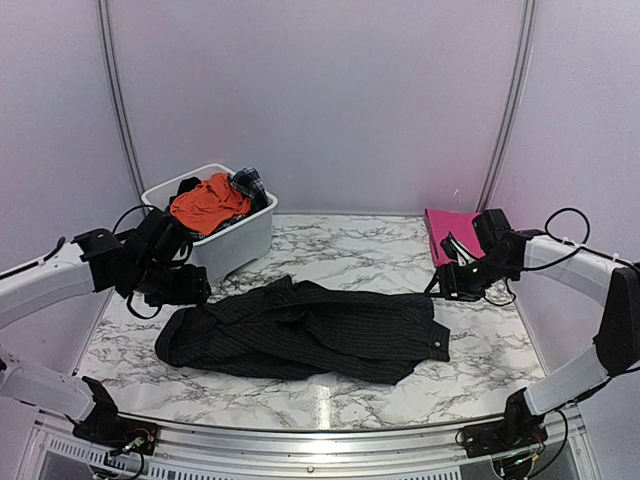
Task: Fold and stack the mixed laundry pile
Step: Flatten out the crumpled shirt at the center of the board.
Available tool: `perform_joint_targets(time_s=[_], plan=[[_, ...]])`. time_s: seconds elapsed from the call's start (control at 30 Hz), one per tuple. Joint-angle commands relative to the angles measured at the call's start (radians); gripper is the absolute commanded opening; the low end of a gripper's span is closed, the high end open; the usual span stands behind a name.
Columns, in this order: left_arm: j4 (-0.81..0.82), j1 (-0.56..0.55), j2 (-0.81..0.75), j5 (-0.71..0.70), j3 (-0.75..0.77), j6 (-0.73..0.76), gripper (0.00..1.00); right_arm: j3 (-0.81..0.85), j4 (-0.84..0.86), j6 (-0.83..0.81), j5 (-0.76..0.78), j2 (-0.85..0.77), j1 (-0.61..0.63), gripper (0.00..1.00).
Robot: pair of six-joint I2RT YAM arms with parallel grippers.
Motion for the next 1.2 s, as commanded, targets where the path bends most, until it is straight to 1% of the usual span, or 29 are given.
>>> perform_joint_targets(time_s=[0.0, 0.07, 0.13, 0.2, 0.3, 0.47, 0.5, 0.53, 0.6, 0.67, 0.7, 0.83, 0.93, 1.0, 1.1, 1.17], plan=[[-0.017, -0.005, 0.148, 0.012, 0.047, 0.134, 0.82, 0.034, -0.042, -0.049, -0.027, 0.053, 0.093, 0.69], [-0.02, -0.004, 0.179, -0.007, 0.05, 0.098, 0.83, 0.051, -0.08, -0.055, 0.016, 0.105, 0.133, 0.74], [-0.024, 0.009, 0.18, -0.022, 0.032, 0.042, 0.88, 0.053, -0.099, -0.057, 0.07, 0.134, 0.159, 0.78], [-0.019, 0.026, 0.168, -0.018, 0.0, -0.008, 0.92, 0.038, -0.099, -0.061, 0.094, 0.141, 0.164, 0.81], [-0.013, 0.049, 0.163, -0.019, -0.038, -0.034, 0.93, 0.018, -0.089, -0.064, 0.15, 0.165, 0.166, 0.82], [-0.004, 0.09, 0.175, -0.009, -0.062, -0.043, 0.96, 0.047, -0.08, -0.078, 0.209, 0.273, 0.186, 0.83], [-0.004, 0.1, 0.181, -0.003, -0.065, -0.043, 0.96, 0.052, -0.082, -0.079, 0.203, 0.293, 0.186, 0.79], [-0.004, 0.108, 0.185, 0.003, -0.07, -0.044, 0.96, 0.056, -0.083, -0.081, 0.188, 0.305, 0.186, 0.69], [-0.004, 0.125, 0.193, 0.01, -0.08, -0.05, 0.96, 0.065, -0.102, -0.076, 0.18, 0.298, 0.186, 0.42], [-0.005, 0.141, 0.197, 0.018, -0.099, -0.058, 0.96, 0.085, -0.147, -0.052, 0.208, 0.245, 0.186, 0.1], [-0.004, 0.148, 0.201, 0.023, -0.109, -0.063, 0.95, 0.1, -0.168, -0.033, 0.227, 0.191, 0.186, 0.0], [0.004, 0.162, 0.213, 0.034, -0.121, -0.062, 0.95, 0.156, -0.216, 0.067, 0.279, -0.009, 0.184, 0.0], [0.021, 0.162, 0.237, 0.049, -0.115, -0.043, 0.95, 0.224, -0.231, 0.125, 0.313, -0.112, 0.183, 0.0], [0.049, 0.162, 0.253, 0.088, -0.117, -0.028, 0.93, 0.279, -0.235, 0.134, 0.316, -0.14, 0.181, 0.0], [0.106, 0.162, 0.283, 0.151, -0.135, 0.0, 0.87, 0.387, -0.234, 0.129, 0.359, -0.15, 0.181, 0.0], [0.168, 0.161, 0.293, 0.24, -0.153, 0.013, 0.86, 0.47, -0.23, 0.117, 0.374, -0.138, 0.181, 0.0]])
